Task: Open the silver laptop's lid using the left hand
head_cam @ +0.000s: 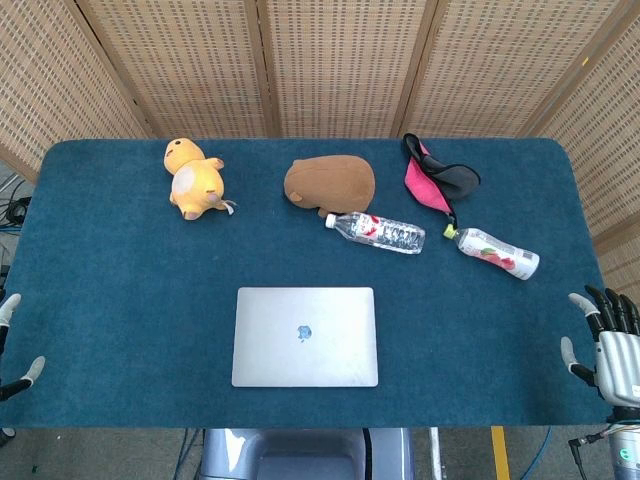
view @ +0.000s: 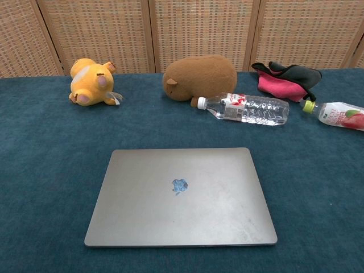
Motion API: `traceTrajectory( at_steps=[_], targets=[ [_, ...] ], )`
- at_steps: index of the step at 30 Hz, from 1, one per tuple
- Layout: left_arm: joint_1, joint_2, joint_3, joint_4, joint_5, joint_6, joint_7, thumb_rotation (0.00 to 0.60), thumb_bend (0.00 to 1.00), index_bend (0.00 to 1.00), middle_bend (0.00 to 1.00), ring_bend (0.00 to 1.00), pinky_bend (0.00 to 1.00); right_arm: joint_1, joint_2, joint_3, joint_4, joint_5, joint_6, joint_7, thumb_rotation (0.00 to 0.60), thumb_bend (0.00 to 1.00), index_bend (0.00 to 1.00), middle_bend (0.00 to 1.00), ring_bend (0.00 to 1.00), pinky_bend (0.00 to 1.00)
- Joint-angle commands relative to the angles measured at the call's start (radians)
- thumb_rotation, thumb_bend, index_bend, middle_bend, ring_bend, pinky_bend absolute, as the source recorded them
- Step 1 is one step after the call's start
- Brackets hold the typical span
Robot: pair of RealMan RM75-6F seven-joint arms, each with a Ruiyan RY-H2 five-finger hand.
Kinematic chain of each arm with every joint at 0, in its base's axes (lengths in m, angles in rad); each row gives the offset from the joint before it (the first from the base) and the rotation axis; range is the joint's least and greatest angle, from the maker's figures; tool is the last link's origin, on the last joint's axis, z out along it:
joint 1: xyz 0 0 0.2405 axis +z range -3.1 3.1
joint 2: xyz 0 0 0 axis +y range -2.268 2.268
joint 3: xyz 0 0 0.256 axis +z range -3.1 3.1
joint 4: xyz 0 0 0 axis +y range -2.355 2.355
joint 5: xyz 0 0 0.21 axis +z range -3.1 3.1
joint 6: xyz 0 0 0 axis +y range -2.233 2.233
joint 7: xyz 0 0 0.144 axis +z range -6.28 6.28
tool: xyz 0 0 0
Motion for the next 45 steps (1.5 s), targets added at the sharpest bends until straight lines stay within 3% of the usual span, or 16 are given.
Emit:
traceTrajectory(
  at_steps=[1,21,30,36,45],
  targets=[
    [-0.001,0.000,0.001,0.000,0.000,-0.001,0.001,0.600,0.30,0.00,0.00,0.00,0.00,0.001,-0.001,0.000,0.001,0.001,-0.002,0.000,0.600,0.47,0.20,0.12,0.00,0.00],
    [-0.017,0.006,0.001,-0.022,0.019,-0.011,0.033,0.600,0.30,0.00,0.00,0.00,0.00,-0.002,0.004,0.004,0.003,0.000,0.010,0.008,0.600,0.47,0.20,0.12,0.00,0.00],
    [-0.061,0.014,0.011,-0.046,0.080,-0.053,0.063,0.600,0.20,0.00,0.00,0.00,0.00,-0.004,0.005,-0.007,-0.008,-0.011,0.006,0.005,0.600,0.47,0.20,0.12,0.00,0.00],
    [-0.125,0.013,0.041,-0.089,0.166,-0.139,0.124,0.600,0.11,0.00,0.00,0.00,0.00,0.003,-0.007,-0.031,-0.028,-0.045,-0.010,0.002,0.600,0.47,0.20,0.12,0.00,0.00],
    [-0.250,-0.029,0.015,-0.168,0.216,-0.274,0.191,0.600,0.09,0.00,0.00,0.00,0.00,0.017,-0.024,-0.059,-0.052,-0.090,-0.030,-0.011,0.600,0.47,0.20,0.12,0.00,0.00]
  ],
)
